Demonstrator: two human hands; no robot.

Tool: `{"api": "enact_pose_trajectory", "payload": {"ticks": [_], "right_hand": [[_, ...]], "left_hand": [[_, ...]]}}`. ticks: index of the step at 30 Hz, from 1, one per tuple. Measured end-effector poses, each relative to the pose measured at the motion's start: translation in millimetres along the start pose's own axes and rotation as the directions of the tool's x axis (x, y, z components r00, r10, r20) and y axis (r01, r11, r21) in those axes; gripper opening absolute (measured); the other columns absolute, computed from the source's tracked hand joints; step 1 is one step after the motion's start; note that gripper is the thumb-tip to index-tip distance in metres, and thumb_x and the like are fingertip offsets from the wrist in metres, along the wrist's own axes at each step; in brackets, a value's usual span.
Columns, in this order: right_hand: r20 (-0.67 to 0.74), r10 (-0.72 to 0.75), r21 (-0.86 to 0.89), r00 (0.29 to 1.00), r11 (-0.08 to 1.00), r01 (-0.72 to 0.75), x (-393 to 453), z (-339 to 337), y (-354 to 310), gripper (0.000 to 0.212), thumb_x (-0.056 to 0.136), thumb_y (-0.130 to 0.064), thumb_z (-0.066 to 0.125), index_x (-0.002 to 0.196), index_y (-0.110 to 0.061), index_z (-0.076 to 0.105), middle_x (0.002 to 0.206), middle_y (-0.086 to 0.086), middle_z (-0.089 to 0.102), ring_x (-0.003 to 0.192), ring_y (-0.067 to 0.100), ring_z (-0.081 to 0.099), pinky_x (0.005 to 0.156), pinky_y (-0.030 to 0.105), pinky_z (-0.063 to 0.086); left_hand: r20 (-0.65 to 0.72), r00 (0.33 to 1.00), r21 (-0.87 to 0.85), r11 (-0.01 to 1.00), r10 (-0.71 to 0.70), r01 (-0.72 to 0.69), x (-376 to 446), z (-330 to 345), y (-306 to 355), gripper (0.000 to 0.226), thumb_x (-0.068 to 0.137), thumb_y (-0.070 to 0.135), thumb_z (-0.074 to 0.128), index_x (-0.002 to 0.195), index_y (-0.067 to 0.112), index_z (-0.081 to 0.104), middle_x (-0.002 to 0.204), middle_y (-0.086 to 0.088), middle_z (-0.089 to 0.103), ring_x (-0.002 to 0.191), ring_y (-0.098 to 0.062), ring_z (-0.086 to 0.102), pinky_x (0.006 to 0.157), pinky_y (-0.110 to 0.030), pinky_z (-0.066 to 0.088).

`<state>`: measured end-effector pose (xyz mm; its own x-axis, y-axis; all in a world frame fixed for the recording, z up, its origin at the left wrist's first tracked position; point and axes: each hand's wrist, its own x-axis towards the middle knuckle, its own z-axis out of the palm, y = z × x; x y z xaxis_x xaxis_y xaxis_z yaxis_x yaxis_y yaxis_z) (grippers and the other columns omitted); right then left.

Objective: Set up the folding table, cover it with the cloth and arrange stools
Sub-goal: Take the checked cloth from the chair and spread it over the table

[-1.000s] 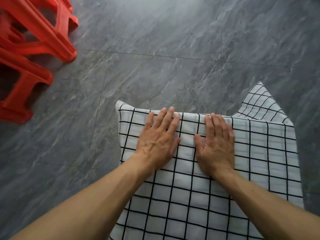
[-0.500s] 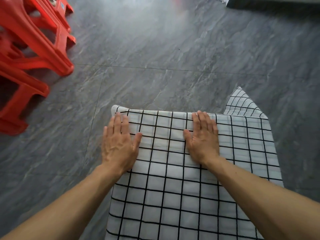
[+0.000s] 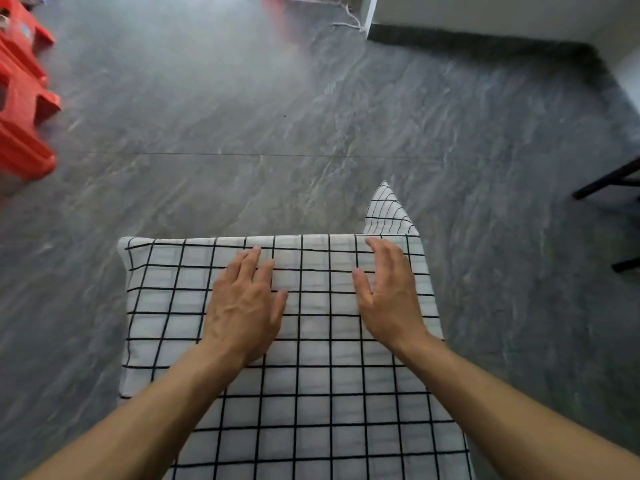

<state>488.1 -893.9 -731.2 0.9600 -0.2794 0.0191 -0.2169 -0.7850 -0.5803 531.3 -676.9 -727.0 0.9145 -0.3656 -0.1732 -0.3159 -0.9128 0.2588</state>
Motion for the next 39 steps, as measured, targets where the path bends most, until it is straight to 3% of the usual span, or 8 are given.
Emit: {"api": "enact_pose_trajectory", "payload": {"ticks": [5, 9, 18, 22, 29, 39], "right_hand": [[-0.087, 0.286, -0.066, 0.954, 0.954, -0.292, 9, -44, 73, 0.039, 0.092, -0.025, 0.059, 0.128, -0.011, 0.053, 0.123, 0.006, 0.053, 0.113, 0.021, 0.05, 0.1, 0.035, 0.042], [0.065, 0.461, -0.064, 0.885, 0.887, -0.458, 30, -54, 107, 0.036, 0.089, -0.036, 0.067, 0.113, -0.01, 0.063, 0.104, 0.005, 0.065, 0.095, 0.021, 0.06, 0.085, 0.031, 0.048], [0.091, 0.47, -0.021, 0.878, 0.883, -0.47, 57, -47, 121, 0.01, 0.085, -0.024, 0.071, 0.085, -0.015, 0.073, 0.079, 0.002, 0.071, 0.082, 0.021, 0.067, 0.08, 0.032, 0.053], [0.072, 0.473, 0.004, 0.878, 0.88, -0.475, 61, -53, 126, 0.011, 0.083, -0.021, 0.071, 0.072, -0.018, 0.069, 0.066, -0.006, 0.066, 0.072, 0.018, 0.066, 0.071, 0.029, 0.053], [0.078, 0.426, -0.015, 0.901, 0.904, -0.426, 63, -53, 130, 0.015, 0.085, -0.022, 0.065, 0.07, -0.018, 0.065, 0.067, -0.006, 0.066, 0.074, 0.021, 0.065, 0.074, 0.038, 0.055], [0.09, 0.199, -0.088, 0.976, 0.978, -0.191, 78, -52, 127, 0.015, 0.092, -0.017, 0.057, 0.078, -0.011, 0.058, 0.075, 0.003, 0.062, 0.073, 0.024, 0.058, 0.07, 0.042, 0.05]], "left_hand": [[0.01, 0.996, 0.002, 0.996, 0.093, -0.093, 21, 9, 54, 0.055, 0.092, 0.043, 0.052, 0.139, 0.013, 0.047, 0.152, -0.013, 0.038, 0.142, -0.028, 0.03, 0.114, -0.041, 0.028], [0.026, 0.994, -0.011, 0.994, 0.105, -0.104, 43, 15, 79, 0.052, 0.093, 0.042, 0.051, 0.138, 0.016, 0.046, 0.154, -0.01, 0.035, 0.144, -0.026, 0.026, 0.114, -0.042, 0.029], [0.051, 0.988, -0.011, 0.99, 0.143, -0.143, 70, 26, 106, 0.048, 0.088, 0.033, 0.056, 0.132, 0.015, 0.049, 0.151, -0.01, 0.039, 0.142, -0.027, 0.029, 0.113, -0.04, 0.029], [0.057, 0.987, -0.01, 0.989, 0.149, -0.149, 73, 31, 105, 0.041, 0.087, 0.03, 0.057, 0.125, 0.014, 0.054, 0.144, -0.009, 0.046, 0.136, -0.027, 0.036, 0.109, -0.04, 0.034], [0.052, 0.983, 0.01, 0.985, 0.174, -0.175, 75, 37, 105, 0.043, 0.088, 0.031, 0.056, 0.128, 0.016, 0.053, 0.146, -0.007, 0.043, 0.135, -0.027, 0.036, 0.107, -0.039, 0.036], [-0.003, 0.991, 0.033, 0.99, 0.134, -0.134, 82, 34, 87, 0.056, 0.085, 0.037, 0.061, 0.135, 0.014, 0.048, 0.147, -0.01, 0.044, 0.135, -0.03, 0.038, 0.107, -0.043, 0.035]]}}
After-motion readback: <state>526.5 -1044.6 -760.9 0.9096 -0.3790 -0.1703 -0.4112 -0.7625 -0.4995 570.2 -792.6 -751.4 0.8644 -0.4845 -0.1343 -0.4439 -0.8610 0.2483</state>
